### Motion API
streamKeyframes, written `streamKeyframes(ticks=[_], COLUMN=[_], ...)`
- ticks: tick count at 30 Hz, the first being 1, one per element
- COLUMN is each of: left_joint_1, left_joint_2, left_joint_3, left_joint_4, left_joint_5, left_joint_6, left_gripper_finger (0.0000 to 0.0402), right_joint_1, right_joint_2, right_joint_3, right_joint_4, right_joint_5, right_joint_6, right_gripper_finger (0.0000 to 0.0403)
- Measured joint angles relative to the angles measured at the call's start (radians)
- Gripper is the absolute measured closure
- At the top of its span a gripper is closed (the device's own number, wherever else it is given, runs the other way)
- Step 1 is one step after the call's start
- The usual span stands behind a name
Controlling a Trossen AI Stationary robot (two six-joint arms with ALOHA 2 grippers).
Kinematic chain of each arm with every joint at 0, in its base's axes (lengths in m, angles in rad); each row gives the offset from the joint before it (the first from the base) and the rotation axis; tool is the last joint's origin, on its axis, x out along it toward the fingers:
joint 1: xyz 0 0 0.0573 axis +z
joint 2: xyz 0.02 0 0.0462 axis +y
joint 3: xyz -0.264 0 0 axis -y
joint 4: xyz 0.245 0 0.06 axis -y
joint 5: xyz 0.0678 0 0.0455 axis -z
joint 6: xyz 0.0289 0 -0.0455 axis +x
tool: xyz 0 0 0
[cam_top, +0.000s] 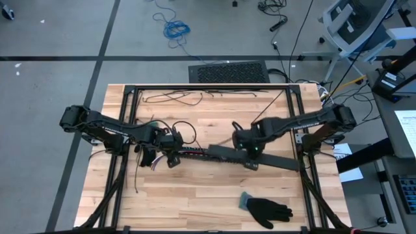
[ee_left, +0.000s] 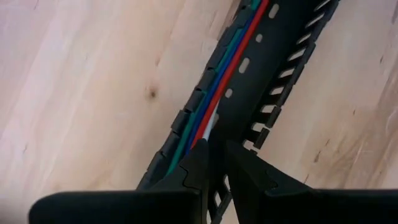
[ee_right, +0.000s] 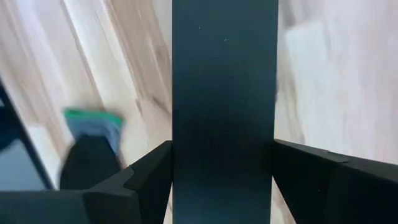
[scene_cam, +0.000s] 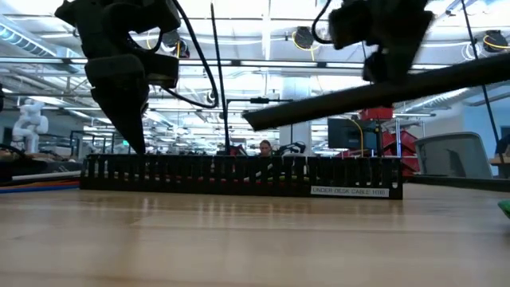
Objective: Ziptie cables
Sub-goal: Close the cable duct with the cable duct cover
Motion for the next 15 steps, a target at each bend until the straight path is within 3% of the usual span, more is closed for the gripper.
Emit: streamKeyframes(ticks=[6,15], left_joint_1=[0.0,0.0], left_joint_2=[0.0,0.0], left_joint_3=[0.0,0.0], left_joint_4=[0.005,0.003], left_joint_5=[0.0,0.011], left_joint_6=[0.044,0.108], left_gripper_finger=[0.0349,0.0349], right_joint_1=[0.08,0.089], right_joint_2=[-0.002,-0.001], right_joint_3=[-0.093,-0.162], right_joint_4=[0.031,0.114], right_joint_5=[0.077,0.181], right_joint_6=[0.01,-0.012], right_gripper_finger=[0.0176,0.0176])
